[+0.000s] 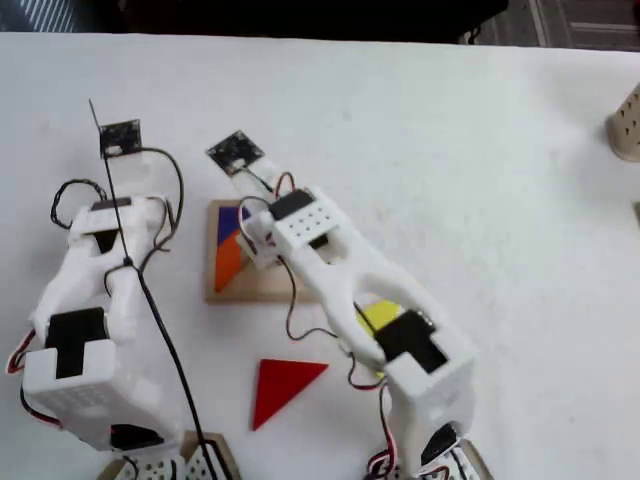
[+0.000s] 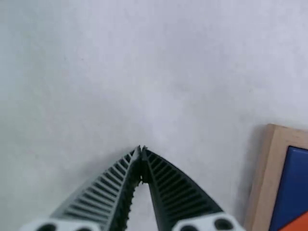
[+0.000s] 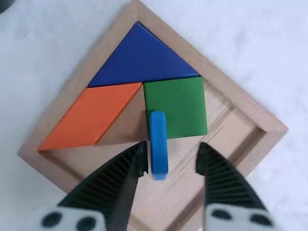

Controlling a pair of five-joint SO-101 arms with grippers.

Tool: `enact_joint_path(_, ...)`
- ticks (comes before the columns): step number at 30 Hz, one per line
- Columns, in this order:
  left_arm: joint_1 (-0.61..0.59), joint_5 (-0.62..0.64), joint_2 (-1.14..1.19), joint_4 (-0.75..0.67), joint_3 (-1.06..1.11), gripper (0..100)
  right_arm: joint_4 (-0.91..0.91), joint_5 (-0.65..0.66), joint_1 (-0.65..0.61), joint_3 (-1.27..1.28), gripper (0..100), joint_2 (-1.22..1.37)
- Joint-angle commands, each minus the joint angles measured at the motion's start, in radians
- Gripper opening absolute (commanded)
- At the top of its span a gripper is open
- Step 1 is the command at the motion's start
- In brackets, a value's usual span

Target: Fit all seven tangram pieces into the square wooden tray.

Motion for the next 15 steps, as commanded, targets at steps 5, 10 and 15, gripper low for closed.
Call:
enact_joint_path(5,-0.01,0.008,-0.008,0.009,-0.048,2,0.268,0.017,0.047,-0.281,26.6,0.005)
enact_joint_path(10,-0.01,0.006,-0.008,0.009,-0.049,2,0.403,0.009,0.091,-0.307,17.7,-0.124)
enact_joint_path(15,-0.008,0.005,-0.007,0.009,-0.049,2,0.351,0.009,0.165,-0.083,5.8,-0.275)
